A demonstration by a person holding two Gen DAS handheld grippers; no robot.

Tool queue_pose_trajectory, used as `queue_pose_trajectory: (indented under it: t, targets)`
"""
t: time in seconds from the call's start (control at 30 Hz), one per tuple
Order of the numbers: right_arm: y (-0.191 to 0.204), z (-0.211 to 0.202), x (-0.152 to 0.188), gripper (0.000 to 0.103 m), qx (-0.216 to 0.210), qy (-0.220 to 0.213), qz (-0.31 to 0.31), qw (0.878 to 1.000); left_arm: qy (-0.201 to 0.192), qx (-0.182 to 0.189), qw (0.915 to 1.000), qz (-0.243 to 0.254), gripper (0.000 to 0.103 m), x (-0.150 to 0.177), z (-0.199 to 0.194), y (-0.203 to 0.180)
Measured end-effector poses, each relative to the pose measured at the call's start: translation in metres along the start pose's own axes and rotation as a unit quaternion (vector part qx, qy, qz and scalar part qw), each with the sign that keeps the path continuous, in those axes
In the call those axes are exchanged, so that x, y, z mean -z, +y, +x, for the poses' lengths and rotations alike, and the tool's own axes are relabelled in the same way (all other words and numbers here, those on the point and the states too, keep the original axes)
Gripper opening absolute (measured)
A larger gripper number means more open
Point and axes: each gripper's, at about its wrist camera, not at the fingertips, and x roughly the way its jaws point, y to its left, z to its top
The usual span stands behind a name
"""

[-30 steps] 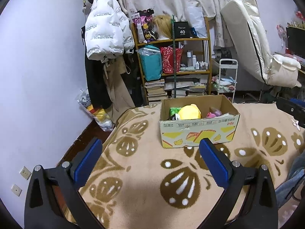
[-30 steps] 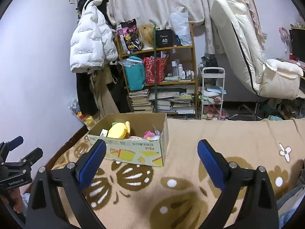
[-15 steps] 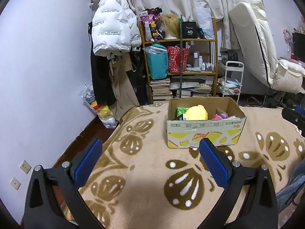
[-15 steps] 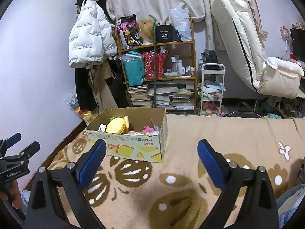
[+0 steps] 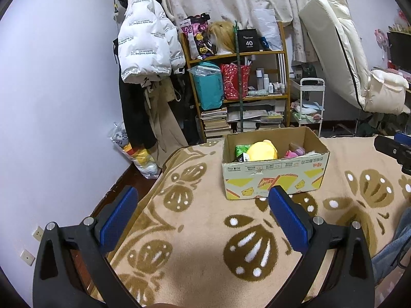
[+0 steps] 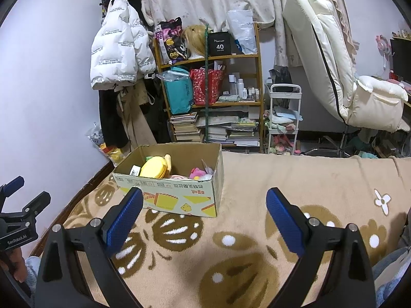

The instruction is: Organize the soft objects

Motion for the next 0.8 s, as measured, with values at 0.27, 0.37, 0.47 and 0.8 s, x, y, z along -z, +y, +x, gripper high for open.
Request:
queue_pose_trajectory:
  t: [0.27,0.37,0.47,0.8]
  targets:
    - [0.0,0.001,0.0011,0.101,0.0,0.001,0.001,1.0,-0.001,0.003,1.0,0.007,0.1,0.0,-0.0011,-0.0039]
    - [-0.0005,0.001,0.0008,0.101,0.0,0.001,0.001,1.0,0.0,0.002,1.0,0.006,0.1,0.0005,-0.0016,-0.0046]
    - [-0.0012,0.001,0.0005,0.101,-0.001,0.001,0.001,1.0,0.0,0.003,1.0,0.005,0.1,0.0005,-0.0019,-0.0048]
    - [-0.0012,0.0011,0.0,0.101,-0.001,0.003,0.001,1.0,0.004,0.003,1.0,0.007,0.1,0.0004,-0.0001,-0.0049]
